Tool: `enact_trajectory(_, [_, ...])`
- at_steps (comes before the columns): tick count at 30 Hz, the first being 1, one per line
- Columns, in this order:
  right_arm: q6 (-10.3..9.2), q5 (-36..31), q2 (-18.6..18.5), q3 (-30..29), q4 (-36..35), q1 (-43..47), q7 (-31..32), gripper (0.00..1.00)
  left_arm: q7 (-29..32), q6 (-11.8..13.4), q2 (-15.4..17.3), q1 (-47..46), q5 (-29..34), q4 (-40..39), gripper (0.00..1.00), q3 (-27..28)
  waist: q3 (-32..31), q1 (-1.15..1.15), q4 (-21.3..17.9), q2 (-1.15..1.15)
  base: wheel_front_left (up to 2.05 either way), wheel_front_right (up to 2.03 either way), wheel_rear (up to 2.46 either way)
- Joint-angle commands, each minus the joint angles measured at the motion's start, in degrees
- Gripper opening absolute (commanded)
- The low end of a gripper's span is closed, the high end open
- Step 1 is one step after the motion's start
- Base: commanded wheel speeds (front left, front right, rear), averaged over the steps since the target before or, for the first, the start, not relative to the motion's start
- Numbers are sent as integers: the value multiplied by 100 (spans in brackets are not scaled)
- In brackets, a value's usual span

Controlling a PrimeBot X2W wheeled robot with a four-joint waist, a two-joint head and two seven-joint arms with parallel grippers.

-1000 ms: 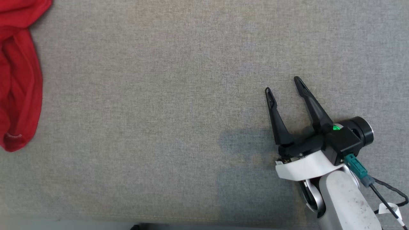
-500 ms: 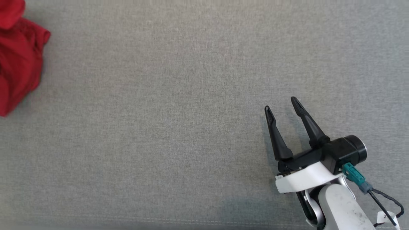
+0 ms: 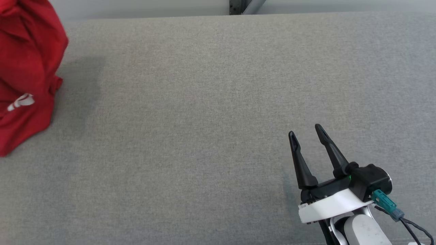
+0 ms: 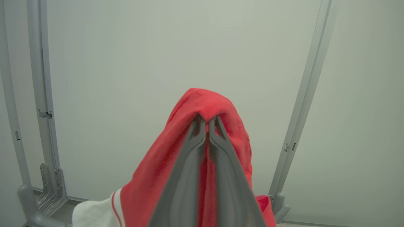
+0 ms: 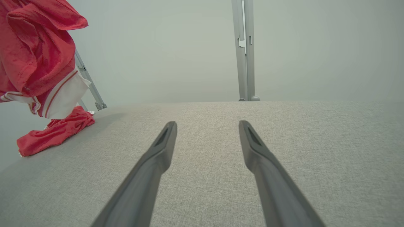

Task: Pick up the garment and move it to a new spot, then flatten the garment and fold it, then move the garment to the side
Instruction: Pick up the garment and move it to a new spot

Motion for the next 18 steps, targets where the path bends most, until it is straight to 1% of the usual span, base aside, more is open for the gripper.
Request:
enact_trajectory(1, [-10,39,-16,-8,-20,91,1,100,47,43,-29,92,16,-122,0,-15,-450,0,-415,0,0,0,0])
enact_trajectory(6, [-10,175,-16,-32,-43,248,1,100,283,313,-134,242,-40,-784,0,-109,-712,0,-805,0,0,0,0])
enact_trajectory(11, [-9,247,-16,-61,-64,375,1,100,560,690,-212,585,-175,-1438,0,-198,-880,0,-1271,0,0,0,0])
enact_trajectory(14, [-9,280,-16,-53,-90,424,1,100,729,937,-253,858,-272,-1788,0,-257,-889,0,-1579,0,0,0,0])
enact_trajectory(15, [-9,300,-16,-70,-118,433,1,100,797,1077,-320,1058,-319,-1970,0,-317,-856,0,-1763,0,0,0,0])
enact_trajectory(18, [-9,319,-15,-53,-154,431,1,100,832,1246,-482,1340,-399,-2095,0,-393,-776,0,-2024,0,0,0,0])
